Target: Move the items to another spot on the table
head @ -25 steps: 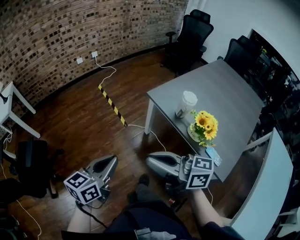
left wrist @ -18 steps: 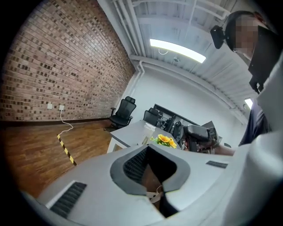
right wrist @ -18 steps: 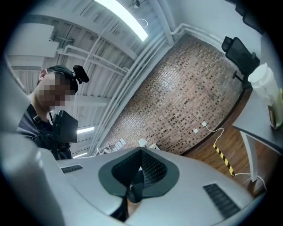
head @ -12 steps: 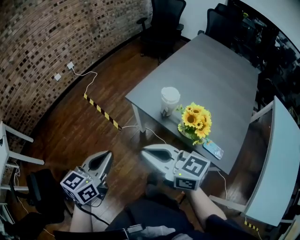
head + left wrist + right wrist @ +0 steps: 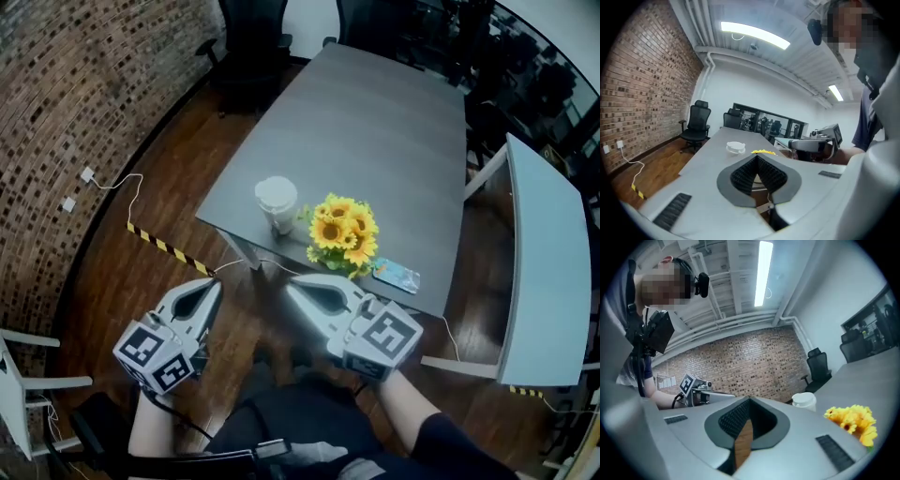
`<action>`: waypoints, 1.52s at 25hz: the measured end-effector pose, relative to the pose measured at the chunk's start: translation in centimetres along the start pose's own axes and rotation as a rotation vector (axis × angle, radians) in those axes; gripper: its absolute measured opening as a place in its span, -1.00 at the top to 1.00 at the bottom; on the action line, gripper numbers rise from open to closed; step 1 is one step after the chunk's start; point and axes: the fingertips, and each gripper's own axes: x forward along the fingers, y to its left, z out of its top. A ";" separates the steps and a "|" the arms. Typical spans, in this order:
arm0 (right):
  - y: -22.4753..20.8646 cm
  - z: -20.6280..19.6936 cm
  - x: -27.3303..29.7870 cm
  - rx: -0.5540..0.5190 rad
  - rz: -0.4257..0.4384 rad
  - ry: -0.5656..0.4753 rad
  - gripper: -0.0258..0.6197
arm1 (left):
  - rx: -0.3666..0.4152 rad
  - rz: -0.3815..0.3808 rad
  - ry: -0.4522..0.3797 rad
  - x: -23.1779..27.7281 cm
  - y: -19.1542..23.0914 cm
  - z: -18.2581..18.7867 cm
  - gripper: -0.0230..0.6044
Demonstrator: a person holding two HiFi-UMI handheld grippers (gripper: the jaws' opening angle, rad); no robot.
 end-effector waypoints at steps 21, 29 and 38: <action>1.9 0.7 -6.5 -0.144 -0.618 -0.094 0.98 | -0.025 -0.552 0.040 5.0 -2.8 0.1 0.95; 5.7 0.2 -9.9 -0.115 -0.722 -0.133 0.98 | -0.088 -0.742 0.102 4.8 -8.3 -2.0 0.95; 8.9 0.3 -15.3 -0.134 -0.778 -0.212 0.98 | -0.097 -0.804 0.090 2.7 -14.1 -0.7 0.95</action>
